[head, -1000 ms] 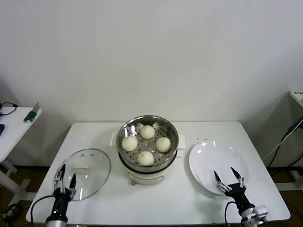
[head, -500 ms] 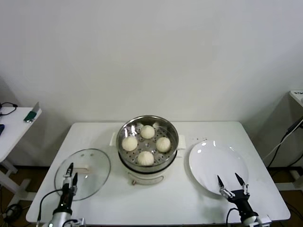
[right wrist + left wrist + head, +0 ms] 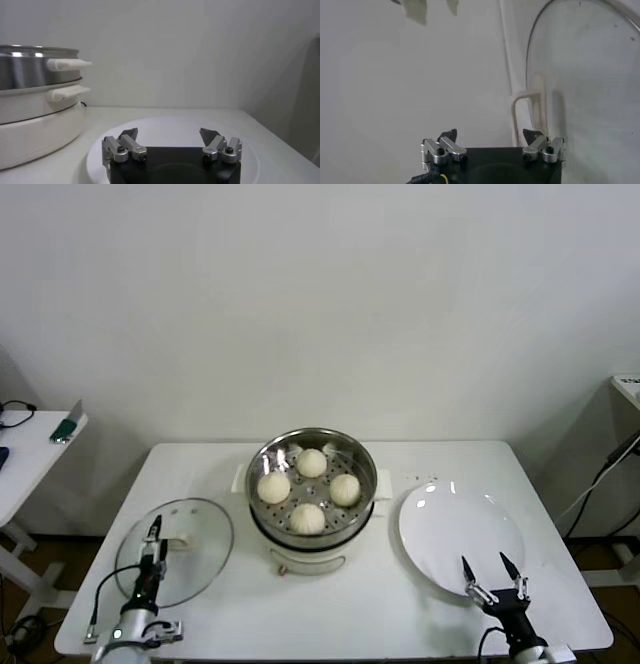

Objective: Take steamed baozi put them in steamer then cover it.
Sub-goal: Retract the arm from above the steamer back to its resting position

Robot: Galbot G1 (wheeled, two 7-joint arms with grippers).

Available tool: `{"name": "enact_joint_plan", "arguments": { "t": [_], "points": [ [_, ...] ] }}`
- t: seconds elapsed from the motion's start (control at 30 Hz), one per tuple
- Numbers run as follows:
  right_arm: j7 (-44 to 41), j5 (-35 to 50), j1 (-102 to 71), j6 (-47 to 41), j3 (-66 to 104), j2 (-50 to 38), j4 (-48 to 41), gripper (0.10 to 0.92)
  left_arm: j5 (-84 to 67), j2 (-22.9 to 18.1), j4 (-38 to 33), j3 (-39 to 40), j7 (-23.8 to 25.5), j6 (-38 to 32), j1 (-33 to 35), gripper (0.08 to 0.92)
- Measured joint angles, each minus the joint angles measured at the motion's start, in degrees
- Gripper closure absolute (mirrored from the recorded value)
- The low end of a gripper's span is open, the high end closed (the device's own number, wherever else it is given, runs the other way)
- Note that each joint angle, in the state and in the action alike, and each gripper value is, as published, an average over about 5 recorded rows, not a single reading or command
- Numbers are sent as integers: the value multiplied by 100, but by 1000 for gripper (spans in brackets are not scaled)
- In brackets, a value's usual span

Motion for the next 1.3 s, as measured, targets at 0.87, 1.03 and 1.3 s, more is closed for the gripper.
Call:
{"name": "enact_joint_plan", "arguments": {
  "t": [0.87, 1.03, 1.3],
  "points": [
    [8, -116, 20, -69, 8, 182, 129, 203, 61, 90, 508, 7, -147, -132, -274, 692],
    [13, -141, 37, -95, 12, 195, 158, 203, -18, 146, 459, 7, -152, -125, -221, 830],
    [22, -188, 71, -153, 14, 190, 210, 203, -368, 294, -46, 32, 76, 16, 13, 859]
  ]
}}
